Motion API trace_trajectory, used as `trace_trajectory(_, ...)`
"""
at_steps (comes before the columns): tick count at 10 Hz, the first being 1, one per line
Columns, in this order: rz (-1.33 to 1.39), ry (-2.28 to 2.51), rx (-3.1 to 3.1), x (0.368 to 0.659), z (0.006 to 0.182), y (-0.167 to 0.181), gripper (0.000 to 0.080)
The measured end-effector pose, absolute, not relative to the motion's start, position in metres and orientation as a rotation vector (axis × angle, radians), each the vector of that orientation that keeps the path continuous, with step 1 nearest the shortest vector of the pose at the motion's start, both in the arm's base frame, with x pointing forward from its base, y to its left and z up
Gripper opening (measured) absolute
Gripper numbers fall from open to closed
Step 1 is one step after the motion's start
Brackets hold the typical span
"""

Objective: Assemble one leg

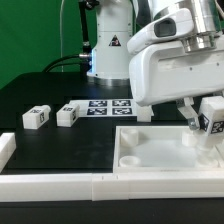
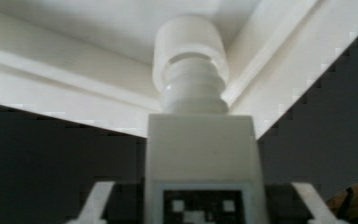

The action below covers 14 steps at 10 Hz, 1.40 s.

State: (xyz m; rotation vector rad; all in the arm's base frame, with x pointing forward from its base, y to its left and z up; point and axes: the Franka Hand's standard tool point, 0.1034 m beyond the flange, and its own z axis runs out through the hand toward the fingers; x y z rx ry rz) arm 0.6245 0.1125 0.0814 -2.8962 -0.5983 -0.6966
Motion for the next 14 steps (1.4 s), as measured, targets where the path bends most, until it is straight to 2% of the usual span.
trace_trajectory(8, -0.783, -0.584, -2.876, 0.614, 0.062, 0.121, 0.0287)
trace_trajectory(10, -0.882, -0.571, -2.863, 0.610, 0.062, 0.119, 0.0287)
trace_trajectory(14, -0.876, -0.569, -2.866, 0.609, 0.061, 0.117, 0.0287)
